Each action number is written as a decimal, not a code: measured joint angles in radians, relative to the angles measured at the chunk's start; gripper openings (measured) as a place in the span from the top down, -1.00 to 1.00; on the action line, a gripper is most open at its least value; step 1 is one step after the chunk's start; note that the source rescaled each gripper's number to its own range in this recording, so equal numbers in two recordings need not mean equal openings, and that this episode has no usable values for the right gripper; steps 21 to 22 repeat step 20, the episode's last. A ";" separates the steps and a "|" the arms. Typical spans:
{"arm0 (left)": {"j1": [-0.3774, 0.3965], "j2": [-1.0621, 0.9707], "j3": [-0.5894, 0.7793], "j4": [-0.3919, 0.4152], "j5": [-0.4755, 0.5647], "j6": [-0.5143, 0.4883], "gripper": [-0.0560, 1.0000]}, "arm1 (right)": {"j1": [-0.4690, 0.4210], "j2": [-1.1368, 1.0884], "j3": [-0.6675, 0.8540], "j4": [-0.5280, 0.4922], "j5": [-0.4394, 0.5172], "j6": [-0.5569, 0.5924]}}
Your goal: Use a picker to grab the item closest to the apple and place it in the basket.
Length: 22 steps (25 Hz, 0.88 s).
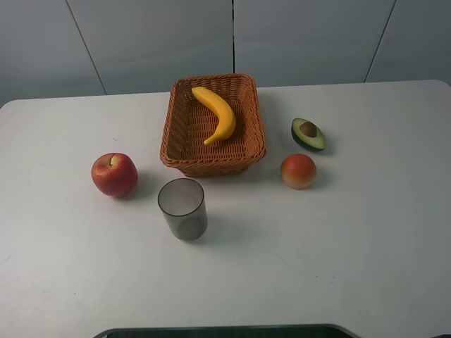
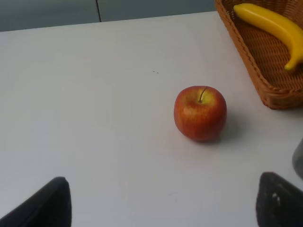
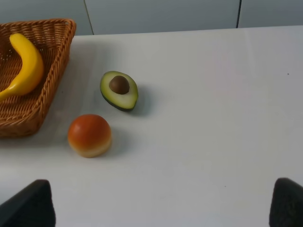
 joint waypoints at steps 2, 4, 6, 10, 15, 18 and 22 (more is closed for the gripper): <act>0.000 0.000 0.000 0.000 0.000 0.000 -1.00 | 0.000 0.000 0.000 0.000 0.000 0.000; 0.000 0.000 0.000 0.000 0.000 0.000 -1.00 | 0.000 0.000 0.000 0.000 0.000 0.000; 0.000 0.000 0.000 0.000 0.000 0.000 -1.00 | 0.000 0.000 0.000 0.000 0.000 0.000; 0.000 0.000 0.000 0.000 0.000 0.000 -1.00 | 0.000 0.000 0.000 0.000 0.000 0.000; 0.000 0.000 0.000 0.000 0.000 0.000 -1.00 | 0.000 0.000 0.000 0.000 0.000 0.000; 0.000 0.000 0.000 0.000 0.000 0.000 -1.00 | 0.000 0.000 0.000 0.000 0.000 0.000; 0.000 0.000 0.000 0.000 0.000 0.000 -1.00 | 0.000 0.000 0.000 0.000 0.000 0.000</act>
